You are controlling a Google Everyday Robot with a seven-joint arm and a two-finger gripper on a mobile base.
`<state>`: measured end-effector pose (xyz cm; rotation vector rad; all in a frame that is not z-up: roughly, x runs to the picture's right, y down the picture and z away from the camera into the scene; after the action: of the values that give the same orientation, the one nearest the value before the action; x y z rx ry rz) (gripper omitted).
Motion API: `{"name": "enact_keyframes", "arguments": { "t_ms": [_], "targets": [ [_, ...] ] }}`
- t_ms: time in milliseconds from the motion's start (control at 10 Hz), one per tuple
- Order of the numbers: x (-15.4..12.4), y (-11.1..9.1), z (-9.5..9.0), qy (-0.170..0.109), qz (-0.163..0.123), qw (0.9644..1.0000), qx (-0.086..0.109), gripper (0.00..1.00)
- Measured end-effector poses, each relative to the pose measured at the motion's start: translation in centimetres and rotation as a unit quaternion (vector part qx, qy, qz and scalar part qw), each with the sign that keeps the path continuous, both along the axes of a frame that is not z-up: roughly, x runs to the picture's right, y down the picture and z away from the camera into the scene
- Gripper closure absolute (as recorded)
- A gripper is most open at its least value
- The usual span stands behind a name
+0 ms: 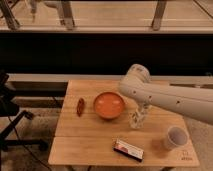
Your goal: Stand the bottle upright
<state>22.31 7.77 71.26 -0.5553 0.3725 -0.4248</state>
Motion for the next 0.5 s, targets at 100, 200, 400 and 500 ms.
{"name": "enact_keyframes", "arguments": {
  "t_ms": [100,200,400,500],
  "targets": [
    [0.06,-0.03,-0.02,0.002,0.003,1.0000,-0.002,0.20],
    [0.07,-0.01,-0.03,0.003,0.005,1.0000,-0.004,0.20],
    [0.16,-0.09,-0.18,0.002,0.012,0.9999,-0.006,0.20],
    [0.20,-0.19,-0.25,-0.004,0.019,0.9998,-0.008,0.20]
  ]
}}
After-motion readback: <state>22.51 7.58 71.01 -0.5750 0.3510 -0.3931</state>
